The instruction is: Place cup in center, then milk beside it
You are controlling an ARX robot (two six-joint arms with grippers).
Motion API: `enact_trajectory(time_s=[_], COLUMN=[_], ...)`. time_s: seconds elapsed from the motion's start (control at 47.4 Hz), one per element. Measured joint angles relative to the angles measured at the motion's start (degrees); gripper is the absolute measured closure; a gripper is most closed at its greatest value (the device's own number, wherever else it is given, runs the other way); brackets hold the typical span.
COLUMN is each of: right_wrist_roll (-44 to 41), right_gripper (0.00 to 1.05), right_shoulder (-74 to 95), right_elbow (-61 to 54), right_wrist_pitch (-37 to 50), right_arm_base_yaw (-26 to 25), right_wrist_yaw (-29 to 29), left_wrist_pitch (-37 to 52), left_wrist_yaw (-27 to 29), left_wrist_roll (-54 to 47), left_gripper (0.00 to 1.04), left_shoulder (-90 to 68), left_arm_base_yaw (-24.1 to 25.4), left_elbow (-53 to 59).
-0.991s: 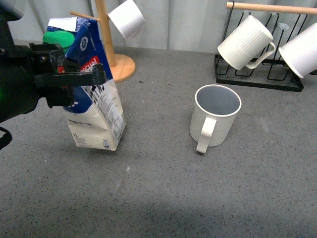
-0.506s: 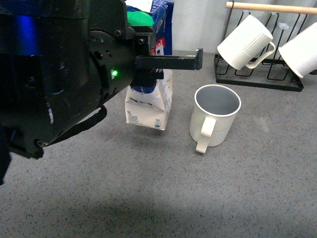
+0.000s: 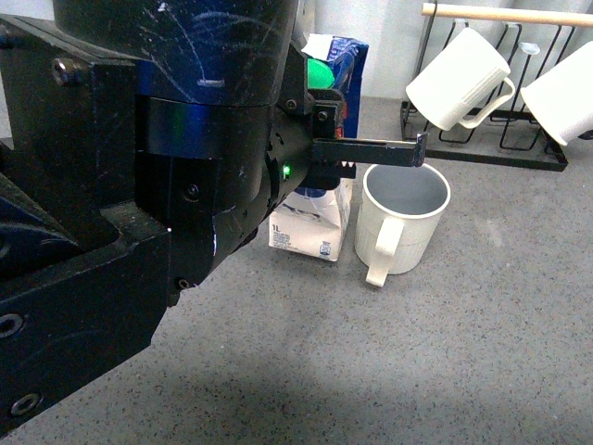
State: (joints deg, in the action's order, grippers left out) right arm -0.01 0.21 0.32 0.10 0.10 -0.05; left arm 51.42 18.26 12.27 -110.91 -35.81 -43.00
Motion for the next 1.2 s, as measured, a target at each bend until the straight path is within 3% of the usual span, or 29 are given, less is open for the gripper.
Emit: enact_trajectory(time_s=[0.337,0.738,0.97,1.202], right_wrist_roll=[0.00,0.00,0.00,0.00], right_gripper=[0.09,0.09,0.09,0.09], right_shoulder=[0.00,0.00,0.00,0.00], right_elbow=[0.00,0.00,0.00,0.00], right_wrist_pitch=[0.00,0.00,0.00,0.00], right_arm_base_yaw=[0.00,0.00,0.00,0.00], right_wrist_yaw=[0.00,0.00,0.00,0.00], left_wrist_pitch=[0.11,-0.46,-1.05,-1.27], left_wrist_yaw=[1.44,1.14,0.72,0.76], left_wrist_roll=[-0.13,-0.13,0.02,1.40], left_gripper=[0.99,0.44,0.07,0.06], left_shoulder=[-0.81,3.30,7.43,10.82], left_arm_base_yaw=[-1.07,-1.60,-0.31,0.63], left_elbow=[-0.20,1.62,3.87,5.77])
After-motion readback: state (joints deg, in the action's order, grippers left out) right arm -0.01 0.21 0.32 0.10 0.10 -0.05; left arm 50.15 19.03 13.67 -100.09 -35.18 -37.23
